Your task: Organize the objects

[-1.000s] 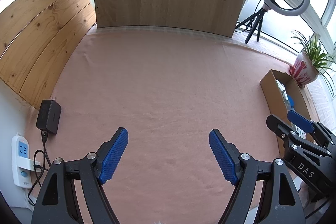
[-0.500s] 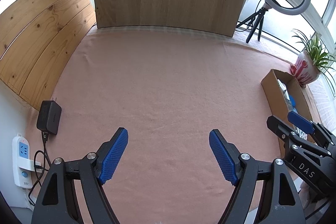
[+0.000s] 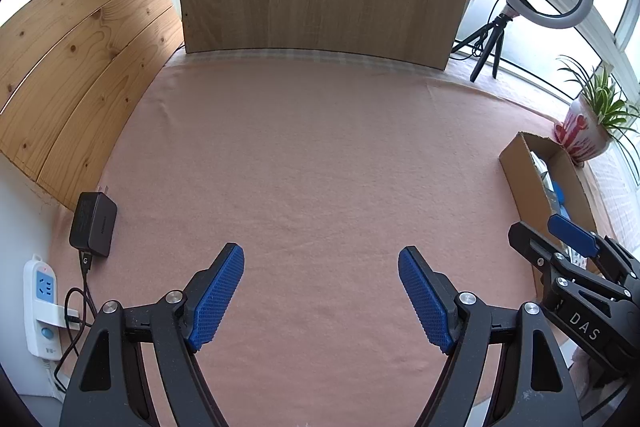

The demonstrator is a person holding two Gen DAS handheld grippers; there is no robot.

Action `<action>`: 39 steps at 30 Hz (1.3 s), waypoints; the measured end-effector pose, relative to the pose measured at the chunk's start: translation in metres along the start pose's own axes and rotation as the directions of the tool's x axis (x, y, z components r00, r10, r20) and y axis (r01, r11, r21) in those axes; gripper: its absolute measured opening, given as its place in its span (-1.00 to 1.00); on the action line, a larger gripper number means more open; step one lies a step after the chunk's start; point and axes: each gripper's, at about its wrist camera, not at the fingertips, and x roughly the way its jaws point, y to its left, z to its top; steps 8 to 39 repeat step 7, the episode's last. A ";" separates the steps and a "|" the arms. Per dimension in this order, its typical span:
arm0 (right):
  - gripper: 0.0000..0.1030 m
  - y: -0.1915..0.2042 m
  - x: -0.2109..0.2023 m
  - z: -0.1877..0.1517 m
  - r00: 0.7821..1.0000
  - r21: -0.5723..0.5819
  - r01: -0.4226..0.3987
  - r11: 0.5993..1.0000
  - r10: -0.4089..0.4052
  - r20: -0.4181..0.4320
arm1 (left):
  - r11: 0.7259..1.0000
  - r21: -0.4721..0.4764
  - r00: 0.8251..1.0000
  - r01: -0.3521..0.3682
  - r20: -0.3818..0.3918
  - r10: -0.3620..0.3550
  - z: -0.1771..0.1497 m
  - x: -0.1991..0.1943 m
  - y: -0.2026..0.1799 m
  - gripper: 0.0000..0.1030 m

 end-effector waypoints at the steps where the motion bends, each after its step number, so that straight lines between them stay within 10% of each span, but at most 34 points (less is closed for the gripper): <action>1: 0.18 0.000 0.000 0.000 1.000 0.001 -0.001 1.000 0.001 0.000 | 1.000 0.002 1.000 0.000 -0.001 0.000 0.000 0.000 0.001 0.60; 39: 0.18 -0.002 0.004 -0.001 1.000 0.007 -0.007 1.000 0.007 -0.009 | 1.000 0.007 1.000 -0.005 -0.009 0.005 0.000 0.005 0.004 0.60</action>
